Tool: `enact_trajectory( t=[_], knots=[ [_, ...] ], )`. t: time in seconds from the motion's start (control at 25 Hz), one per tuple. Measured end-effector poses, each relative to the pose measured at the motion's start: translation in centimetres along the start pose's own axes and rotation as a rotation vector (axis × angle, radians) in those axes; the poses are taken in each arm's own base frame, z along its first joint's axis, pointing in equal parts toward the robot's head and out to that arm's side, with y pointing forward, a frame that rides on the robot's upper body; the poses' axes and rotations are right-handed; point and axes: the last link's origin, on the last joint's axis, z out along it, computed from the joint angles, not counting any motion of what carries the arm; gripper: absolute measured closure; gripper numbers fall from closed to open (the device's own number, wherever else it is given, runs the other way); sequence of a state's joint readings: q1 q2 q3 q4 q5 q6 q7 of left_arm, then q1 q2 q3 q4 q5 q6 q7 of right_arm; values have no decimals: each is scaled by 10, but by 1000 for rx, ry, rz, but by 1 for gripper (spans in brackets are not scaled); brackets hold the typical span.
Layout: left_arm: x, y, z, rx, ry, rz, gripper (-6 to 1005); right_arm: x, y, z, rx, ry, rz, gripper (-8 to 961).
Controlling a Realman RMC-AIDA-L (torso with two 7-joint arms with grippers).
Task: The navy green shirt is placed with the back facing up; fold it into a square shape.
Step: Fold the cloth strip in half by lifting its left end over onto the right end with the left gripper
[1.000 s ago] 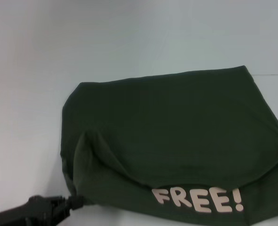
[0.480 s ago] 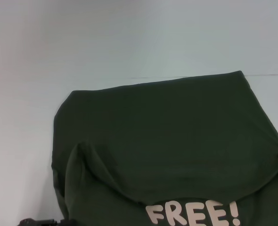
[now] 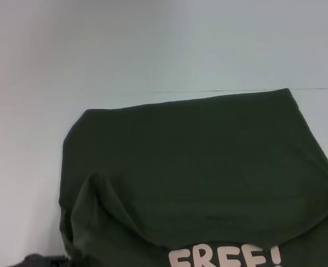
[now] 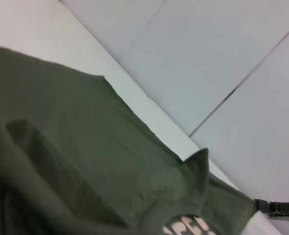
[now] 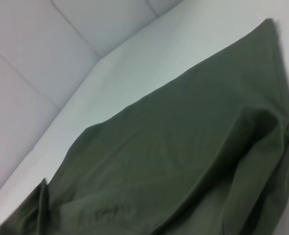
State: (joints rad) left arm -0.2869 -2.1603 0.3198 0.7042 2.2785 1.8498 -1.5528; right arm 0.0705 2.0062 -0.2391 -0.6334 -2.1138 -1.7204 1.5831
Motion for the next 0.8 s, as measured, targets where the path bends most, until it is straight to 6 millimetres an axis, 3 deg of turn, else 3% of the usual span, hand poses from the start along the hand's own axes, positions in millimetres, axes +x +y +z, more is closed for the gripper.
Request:
enact_trajectory(
  t=[0.16,0.36,0.8],
  knots=[
    [20,-10,4,28,12,19,1000,-11,-2,2,8,-40,-11,940],
    [56,-24,9,73,61,57,1001,-42,-5,14,-4,-108,-57,940],
    [144,-45,38,185,169,177,1000,-142,-7,83,9,-154,-165,940]
  ],
)
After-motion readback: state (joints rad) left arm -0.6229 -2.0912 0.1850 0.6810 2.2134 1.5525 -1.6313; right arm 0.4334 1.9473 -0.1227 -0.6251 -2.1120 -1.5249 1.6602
